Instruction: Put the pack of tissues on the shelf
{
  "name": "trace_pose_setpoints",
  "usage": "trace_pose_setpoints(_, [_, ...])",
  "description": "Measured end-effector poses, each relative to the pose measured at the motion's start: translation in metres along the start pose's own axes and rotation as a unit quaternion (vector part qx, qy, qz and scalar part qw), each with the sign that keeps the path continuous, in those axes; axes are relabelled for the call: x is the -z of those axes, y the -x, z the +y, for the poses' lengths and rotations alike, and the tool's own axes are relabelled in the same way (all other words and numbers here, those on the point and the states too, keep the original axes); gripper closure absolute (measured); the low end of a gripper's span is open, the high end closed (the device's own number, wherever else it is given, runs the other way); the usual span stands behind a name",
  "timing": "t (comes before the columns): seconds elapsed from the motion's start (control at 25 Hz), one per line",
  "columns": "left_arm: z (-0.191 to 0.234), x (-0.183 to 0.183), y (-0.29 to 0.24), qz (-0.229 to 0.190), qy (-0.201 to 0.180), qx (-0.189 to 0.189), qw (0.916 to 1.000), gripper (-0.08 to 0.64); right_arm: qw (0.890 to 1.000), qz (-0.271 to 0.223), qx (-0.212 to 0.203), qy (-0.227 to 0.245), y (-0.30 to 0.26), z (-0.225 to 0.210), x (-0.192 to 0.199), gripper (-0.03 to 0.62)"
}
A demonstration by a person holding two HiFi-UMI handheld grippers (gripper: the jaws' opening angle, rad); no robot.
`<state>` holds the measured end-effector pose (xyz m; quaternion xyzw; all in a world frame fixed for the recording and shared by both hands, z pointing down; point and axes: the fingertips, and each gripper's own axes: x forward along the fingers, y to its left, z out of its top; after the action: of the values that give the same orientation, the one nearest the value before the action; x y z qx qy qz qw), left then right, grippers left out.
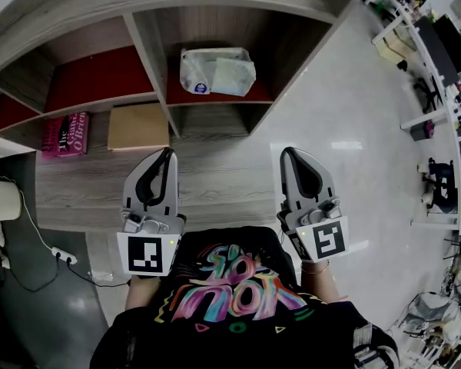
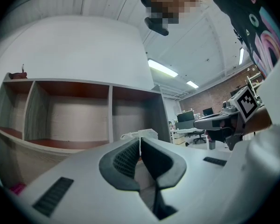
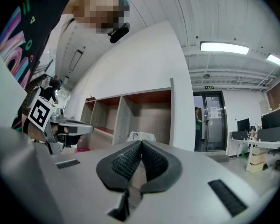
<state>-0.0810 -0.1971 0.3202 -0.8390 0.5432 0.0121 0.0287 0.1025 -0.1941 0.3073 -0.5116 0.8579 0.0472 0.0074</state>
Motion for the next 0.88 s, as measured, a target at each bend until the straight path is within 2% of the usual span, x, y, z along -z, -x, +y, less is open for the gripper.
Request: trace_pose_setpoints(0.88, [0.0036,0.0016,-0.0004,0.003,0.002,-0.003,1.0000,0.531,1.000,0.000,-0.004,-0.003,-0.0036,0.0036,0.0021,0.575])
